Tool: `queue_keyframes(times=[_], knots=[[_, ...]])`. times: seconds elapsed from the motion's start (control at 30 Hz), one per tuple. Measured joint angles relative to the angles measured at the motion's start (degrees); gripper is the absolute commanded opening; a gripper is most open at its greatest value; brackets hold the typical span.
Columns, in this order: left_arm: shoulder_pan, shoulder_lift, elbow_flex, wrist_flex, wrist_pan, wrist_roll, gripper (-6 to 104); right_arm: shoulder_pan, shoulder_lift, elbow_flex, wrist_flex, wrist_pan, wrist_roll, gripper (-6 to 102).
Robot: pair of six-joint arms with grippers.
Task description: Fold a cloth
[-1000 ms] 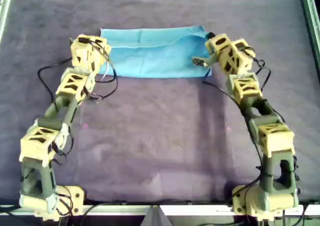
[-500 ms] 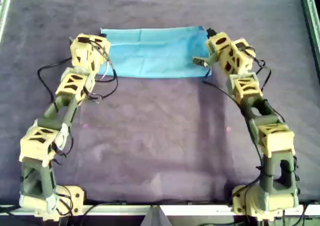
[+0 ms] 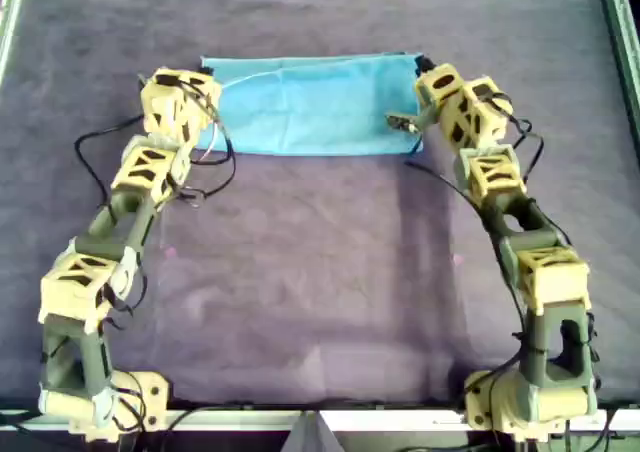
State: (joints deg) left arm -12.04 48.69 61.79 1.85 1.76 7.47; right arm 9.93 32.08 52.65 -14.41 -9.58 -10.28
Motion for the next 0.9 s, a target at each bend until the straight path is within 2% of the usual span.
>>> queue_keyframes(times=[0.13, 0.27, 0.37, 0.5, 0.63, 0.9], knots=[[0.0, 0.0, 0.0, 0.0, 0.3, 0.0, 64, 0.0, 0.0, 0.0, 0.0, 0.0, 0.00, 67], [0.0, 0.0, 0.0, 0.1, 0.4, 0.2, 78, 0.0, 0.0, 0.0, 0.0, 0.0, 0.00, 67], [0.0, 0.8, 0.1, 0.7, 0.4, 2.1, 85, 0.0, 0.0, 0.0, 0.0, 0.0, 0.00, 67], [0.0, 5.1, 3.2, 4.6, 0.0, 6.2, 85, -1.0, 1.1, 0.2, 0.1, 0.0, 0.00, 67], [0.0, 7.7, 4.0, 7.7, 0.0, 8.8, 85, -1.9, 6.0, 4.2, 0.1, 0.0, 0.00, 67], [0.0, 17.7, 5.4, 14.4, 0.0, 9.1, 85, -1.4, 24.7, 26.1, 0.1, -0.2, 0.00, 67]])
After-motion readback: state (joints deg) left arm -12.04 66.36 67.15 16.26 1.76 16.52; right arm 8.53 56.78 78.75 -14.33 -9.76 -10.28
